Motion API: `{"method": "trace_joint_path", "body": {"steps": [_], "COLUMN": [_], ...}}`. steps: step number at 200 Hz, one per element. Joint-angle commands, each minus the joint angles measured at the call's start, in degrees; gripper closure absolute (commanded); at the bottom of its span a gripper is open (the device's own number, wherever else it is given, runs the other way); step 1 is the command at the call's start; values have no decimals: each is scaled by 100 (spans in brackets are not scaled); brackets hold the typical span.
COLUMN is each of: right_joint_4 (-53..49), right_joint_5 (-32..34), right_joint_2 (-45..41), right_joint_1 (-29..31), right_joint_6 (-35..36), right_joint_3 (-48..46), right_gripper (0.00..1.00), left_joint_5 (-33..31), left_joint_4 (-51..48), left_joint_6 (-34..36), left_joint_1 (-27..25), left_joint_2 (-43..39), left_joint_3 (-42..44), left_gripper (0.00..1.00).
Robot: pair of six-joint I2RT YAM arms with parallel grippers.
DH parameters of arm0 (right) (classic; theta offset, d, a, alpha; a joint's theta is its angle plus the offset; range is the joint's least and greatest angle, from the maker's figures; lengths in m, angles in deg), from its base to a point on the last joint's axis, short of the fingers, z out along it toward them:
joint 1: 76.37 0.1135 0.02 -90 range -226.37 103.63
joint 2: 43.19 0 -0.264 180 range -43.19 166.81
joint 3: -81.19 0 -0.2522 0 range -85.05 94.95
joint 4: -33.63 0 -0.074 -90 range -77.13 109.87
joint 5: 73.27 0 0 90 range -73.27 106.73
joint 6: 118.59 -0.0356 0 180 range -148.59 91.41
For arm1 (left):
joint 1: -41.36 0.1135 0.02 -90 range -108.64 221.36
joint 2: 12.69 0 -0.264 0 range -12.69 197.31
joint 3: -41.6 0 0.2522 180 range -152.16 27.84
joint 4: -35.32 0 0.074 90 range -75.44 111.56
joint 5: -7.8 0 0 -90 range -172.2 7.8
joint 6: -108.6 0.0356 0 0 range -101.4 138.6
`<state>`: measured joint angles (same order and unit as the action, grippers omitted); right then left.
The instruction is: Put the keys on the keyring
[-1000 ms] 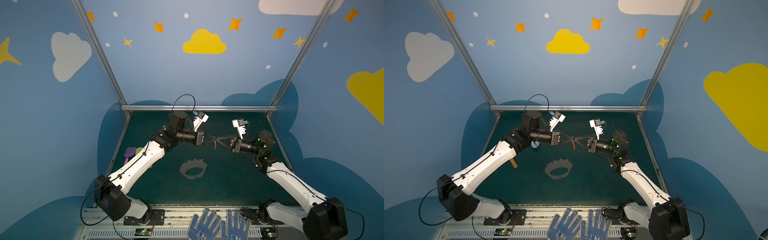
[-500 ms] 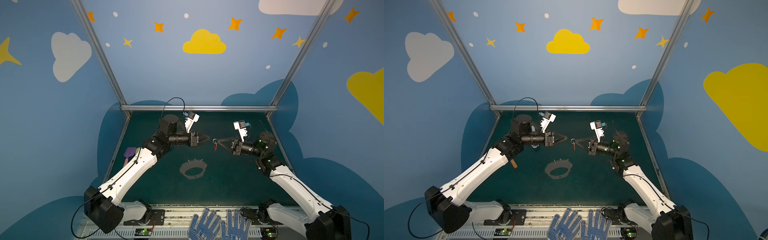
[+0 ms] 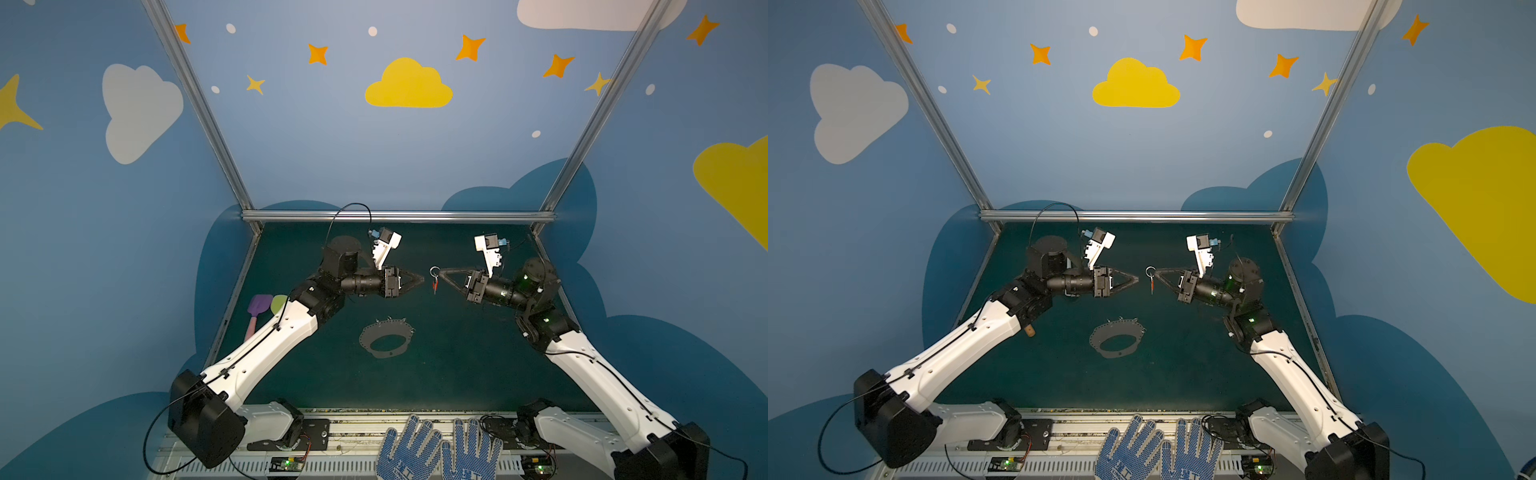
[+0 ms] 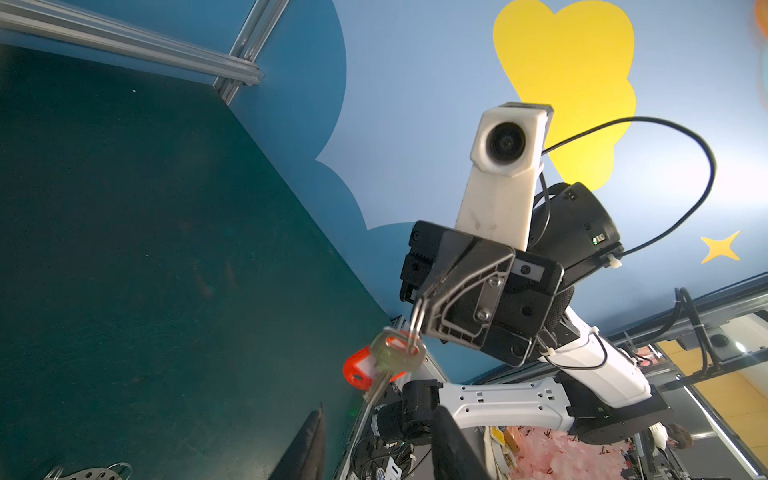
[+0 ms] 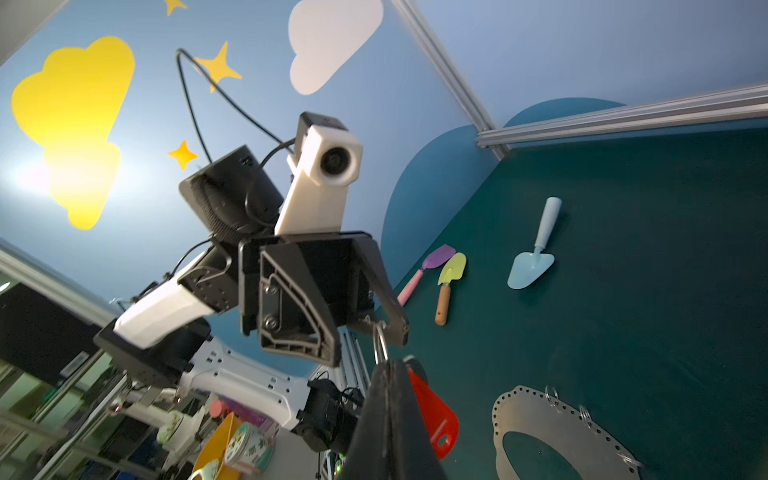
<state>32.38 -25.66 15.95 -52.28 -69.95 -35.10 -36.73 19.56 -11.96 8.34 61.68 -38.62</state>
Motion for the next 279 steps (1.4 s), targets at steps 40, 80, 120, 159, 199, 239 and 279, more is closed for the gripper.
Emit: {"method": "trace_joint_path", "body": {"steps": [40, 80, 120, 159, 199, 239, 279], "right_joint_4": [-1120, -1164, -1091, -880, -727, -636, -612], "right_joint_5": [615, 653, 584, 322, 63, -128, -208], "right_joint_2": [-31, -70, -45, 20, 97, 126, 151], "right_joint_1": [-9, -8, -9, -7, 2, 34, 112], "right_joint_6": [-361, -355, -378, -372, -319, -278, -215], "right_joint_3": [515, 525, 507, 476, 430, 397, 395], "right_gripper": [100, 100, 100, 100, 100, 100, 100], "left_joint_5": [-320, -285, -183, -84, 72, 329, 300], "left_joint_4": [225, 292, 384, 539, 658, 847, 953], "left_joint_6": [-100, -150, -230, -315, -388, -476, -543], "left_joint_1": [-5, -3, -12, -40, -98, -161, -194], "left_joint_2": [23, 75, 213, 328, 458, 548, 596], "left_joint_3": [55, 41, -23, -98, -193, -236, -302], "left_gripper": [56, 57, 58, 58, 58, 59, 66]}}
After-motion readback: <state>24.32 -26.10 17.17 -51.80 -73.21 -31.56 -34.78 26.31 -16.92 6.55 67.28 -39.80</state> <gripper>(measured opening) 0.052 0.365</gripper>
